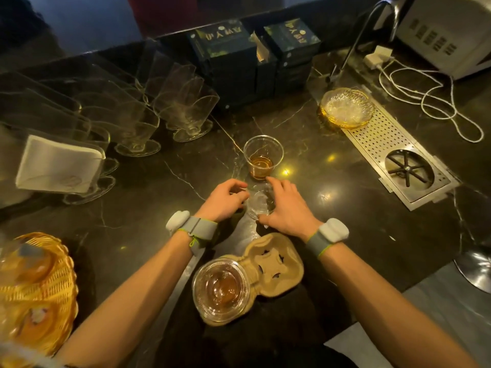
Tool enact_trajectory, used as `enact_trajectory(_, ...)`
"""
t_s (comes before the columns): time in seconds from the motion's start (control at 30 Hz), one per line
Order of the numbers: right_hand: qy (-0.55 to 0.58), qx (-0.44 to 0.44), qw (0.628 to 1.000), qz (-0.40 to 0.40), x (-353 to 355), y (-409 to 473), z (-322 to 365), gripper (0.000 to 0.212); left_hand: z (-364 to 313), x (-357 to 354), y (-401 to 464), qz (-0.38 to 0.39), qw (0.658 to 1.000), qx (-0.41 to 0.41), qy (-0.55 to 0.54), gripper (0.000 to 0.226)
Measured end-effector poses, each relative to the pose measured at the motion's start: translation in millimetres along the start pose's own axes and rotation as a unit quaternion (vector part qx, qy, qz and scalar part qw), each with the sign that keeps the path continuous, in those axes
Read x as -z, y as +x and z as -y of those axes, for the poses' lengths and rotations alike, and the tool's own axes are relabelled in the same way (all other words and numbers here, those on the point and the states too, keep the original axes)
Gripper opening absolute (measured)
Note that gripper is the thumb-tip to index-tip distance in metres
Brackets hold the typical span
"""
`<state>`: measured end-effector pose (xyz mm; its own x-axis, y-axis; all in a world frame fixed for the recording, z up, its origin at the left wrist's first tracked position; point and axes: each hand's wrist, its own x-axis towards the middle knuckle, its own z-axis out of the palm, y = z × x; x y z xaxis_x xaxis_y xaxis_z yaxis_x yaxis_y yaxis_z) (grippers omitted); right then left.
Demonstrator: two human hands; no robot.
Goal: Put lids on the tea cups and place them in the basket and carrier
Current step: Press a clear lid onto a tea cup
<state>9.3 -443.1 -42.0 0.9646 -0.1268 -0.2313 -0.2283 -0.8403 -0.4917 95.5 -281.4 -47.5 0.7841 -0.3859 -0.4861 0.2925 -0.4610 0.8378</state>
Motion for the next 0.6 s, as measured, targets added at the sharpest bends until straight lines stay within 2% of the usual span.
enact_trajectory(0.27, 0.138, 0.029, 0.981, -0.134, 27, -15, 4, 0.091, -34, -4, -16, 0.032, 0.991, 0.006, -0.132, 0.018)
enact_trajectory(0.47, 0.204, 0.017, 0.959, -0.196, 40, -6, 5, 0.080, -34, -12, -5, 0.035, 0.993, 0.026, -0.111, 0.026)
enact_trajectory(0.53, 0.184, 0.005, 0.963, -0.194, 49, 5, 5, 0.080, -25, -9, 6, -0.014, 0.999, 0.007, -0.043, 0.037)
enact_trajectory(0.6, 0.155, -0.006, 0.973, -0.173, 61, 21, 7, 0.085, -18, -3, 18, -0.064, 0.996, -0.031, 0.051, 0.057)
